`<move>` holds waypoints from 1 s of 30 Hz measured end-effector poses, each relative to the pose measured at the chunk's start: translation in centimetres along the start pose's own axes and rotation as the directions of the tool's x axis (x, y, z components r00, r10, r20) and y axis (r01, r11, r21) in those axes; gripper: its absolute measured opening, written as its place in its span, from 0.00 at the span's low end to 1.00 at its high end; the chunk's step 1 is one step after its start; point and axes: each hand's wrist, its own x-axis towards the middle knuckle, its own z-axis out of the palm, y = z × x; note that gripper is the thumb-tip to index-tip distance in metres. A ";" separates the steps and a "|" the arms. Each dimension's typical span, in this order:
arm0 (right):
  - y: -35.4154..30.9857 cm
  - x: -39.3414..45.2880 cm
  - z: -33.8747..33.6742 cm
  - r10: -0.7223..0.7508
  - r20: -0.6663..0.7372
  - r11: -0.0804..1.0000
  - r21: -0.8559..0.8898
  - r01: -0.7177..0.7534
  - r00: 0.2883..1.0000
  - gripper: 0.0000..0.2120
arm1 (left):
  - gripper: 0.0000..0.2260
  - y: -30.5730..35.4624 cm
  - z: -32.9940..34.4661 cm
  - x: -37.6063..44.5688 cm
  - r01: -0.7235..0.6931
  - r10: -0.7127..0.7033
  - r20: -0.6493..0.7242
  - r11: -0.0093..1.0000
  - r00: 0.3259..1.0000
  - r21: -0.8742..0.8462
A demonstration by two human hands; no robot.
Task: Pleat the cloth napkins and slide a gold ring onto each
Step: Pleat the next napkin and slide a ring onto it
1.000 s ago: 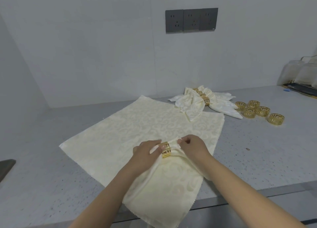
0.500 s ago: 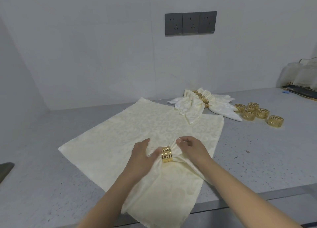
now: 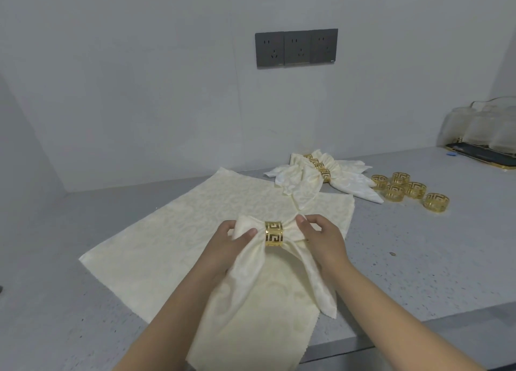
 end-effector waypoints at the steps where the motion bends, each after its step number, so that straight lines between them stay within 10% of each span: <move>1: -0.1 0.5 -0.5 0.004 -0.011 1.000 0.009 -0.004 1.000 0.09 | 0.16 0.2 0.6 0.5 -0.016 0.018 0.020 0.998 1.000 -0.058; 10: -0.4 5.8 -5.0 0.056 -0.141 0.998 0.011 -0.055 0.988 0.14 | 0.19 2.6 7.2 4.7 -0.270 0.271 0.060 0.963 0.961 -0.022; 23: 0.9 15.9 -9.8 0.037 -0.231 0.976 -0.202 -0.085 0.972 0.20 | 0.04 5.1 13.2 14.3 -0.212 0.202 0.074 0.962 0.977 0.174; 30: 0.3 23.0 -10.6 -0.033 -0.224 0.885 -0.460 -0.076 0.974 0.23 | 0.17 6.4 16.3 19.8 -0.161 0.167 -0.026 0.973 0.986 0.163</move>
